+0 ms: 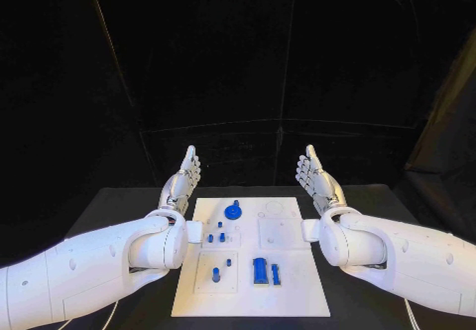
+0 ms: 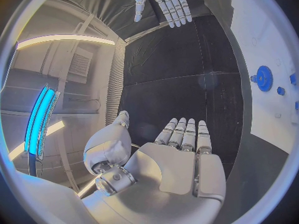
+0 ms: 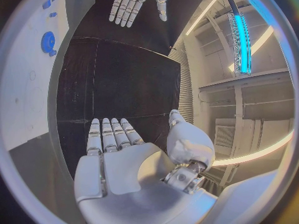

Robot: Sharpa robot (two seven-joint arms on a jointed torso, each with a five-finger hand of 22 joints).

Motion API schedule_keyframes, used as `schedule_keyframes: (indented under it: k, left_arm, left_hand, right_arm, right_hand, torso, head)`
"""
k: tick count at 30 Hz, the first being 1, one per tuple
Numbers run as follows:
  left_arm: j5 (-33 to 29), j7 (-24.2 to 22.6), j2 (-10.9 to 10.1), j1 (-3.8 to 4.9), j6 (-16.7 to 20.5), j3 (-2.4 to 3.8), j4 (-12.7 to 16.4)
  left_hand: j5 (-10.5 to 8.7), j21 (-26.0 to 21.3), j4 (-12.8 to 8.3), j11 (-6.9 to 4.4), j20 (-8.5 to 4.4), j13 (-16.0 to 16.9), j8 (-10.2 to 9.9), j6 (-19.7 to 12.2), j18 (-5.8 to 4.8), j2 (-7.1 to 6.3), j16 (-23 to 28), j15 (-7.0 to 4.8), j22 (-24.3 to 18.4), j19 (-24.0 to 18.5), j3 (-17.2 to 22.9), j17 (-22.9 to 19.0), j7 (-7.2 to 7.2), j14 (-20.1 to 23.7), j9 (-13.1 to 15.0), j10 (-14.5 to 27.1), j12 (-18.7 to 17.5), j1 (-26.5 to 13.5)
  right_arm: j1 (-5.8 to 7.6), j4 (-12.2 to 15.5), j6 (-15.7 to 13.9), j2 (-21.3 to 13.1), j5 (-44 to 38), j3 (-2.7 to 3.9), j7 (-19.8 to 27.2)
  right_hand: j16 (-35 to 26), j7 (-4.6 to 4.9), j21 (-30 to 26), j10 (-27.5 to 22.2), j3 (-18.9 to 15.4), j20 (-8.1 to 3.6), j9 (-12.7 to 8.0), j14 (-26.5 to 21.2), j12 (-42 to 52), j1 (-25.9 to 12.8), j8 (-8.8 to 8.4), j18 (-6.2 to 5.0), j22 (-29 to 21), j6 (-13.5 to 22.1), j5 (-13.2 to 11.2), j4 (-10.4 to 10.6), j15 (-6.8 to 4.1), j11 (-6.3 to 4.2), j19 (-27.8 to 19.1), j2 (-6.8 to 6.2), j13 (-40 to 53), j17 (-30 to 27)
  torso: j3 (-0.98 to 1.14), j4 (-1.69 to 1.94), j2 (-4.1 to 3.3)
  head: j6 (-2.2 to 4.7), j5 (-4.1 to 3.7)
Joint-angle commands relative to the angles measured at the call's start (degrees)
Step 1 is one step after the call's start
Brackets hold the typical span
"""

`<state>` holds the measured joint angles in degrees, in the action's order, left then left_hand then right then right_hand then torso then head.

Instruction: Assemble the parts on the task board

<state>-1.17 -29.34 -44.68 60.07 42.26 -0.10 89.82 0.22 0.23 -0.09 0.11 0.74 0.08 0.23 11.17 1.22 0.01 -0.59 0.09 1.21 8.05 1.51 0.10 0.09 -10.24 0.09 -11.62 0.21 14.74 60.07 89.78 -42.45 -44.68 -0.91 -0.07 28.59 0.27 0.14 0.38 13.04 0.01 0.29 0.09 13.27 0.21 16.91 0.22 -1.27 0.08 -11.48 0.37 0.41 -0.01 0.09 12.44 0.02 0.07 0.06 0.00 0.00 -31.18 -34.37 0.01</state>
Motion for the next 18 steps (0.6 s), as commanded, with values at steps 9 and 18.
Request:
schedule_keyframes:
  k: [9,18]
  left_arm:
    - [1.2,-0.5,0.0,0.09,1.9,0.1,0.1]
    - [1.2,-0.5,0.0,0.09,1.9,0.1,0.1]
  left_hand:
    - [-0.22,-0.2,0.1,-0.11,-0.74,-0.1,-0.2,-5.7,-1.22,-0.01,0.6,-0.09,-1.2,-3.9,-1.5,-0.1,-0.09,5.0,-0.1,5.8,-0.2,-7.5]
    - [-0.22,-0.2,0.1,-0.11,-0.74,-0.1,-0.2,-11.2,-1.22,-0.01,0.6,-0.09,-1.2,-8.0,-1.5,-0.1,-0.09,10.2,-0.1,11.6,-0.2,-14.7]
  right_arm:
    - [0.09,0.2,-1.7,0.0,0.9,0.07,1.2]
    - [0.09,0.2,-1.7,0.0,0.9,0.07,1.2]
  right_hand:
    - [-0.3,-0.14,-0.4,-6.6,0.0,-0.29,-0.1,-6.7,-0.2,-8.4,-0.22,1.27,-0.1,5.7,-0.4,-0.4,0.01,-0.09,-6.2,-0.02,-0.1,-0.1]
    - [-0.3,-0.14,-0.4,-13.0,0.0,-0.29,-0.1,-13.3,-0.2,-16.9,-0.22,1.27,-0.1,11.5,-0.4,-0.4,0.01,-0.09,-12.4,-0.02,-0.1,-0.1]
  torso:
    - [0.0,0.0,0.0]
    - [0.0,0.0,0.0]
  head:
    - [-0.01,-0.01]
    - [-0.01,-0.01]
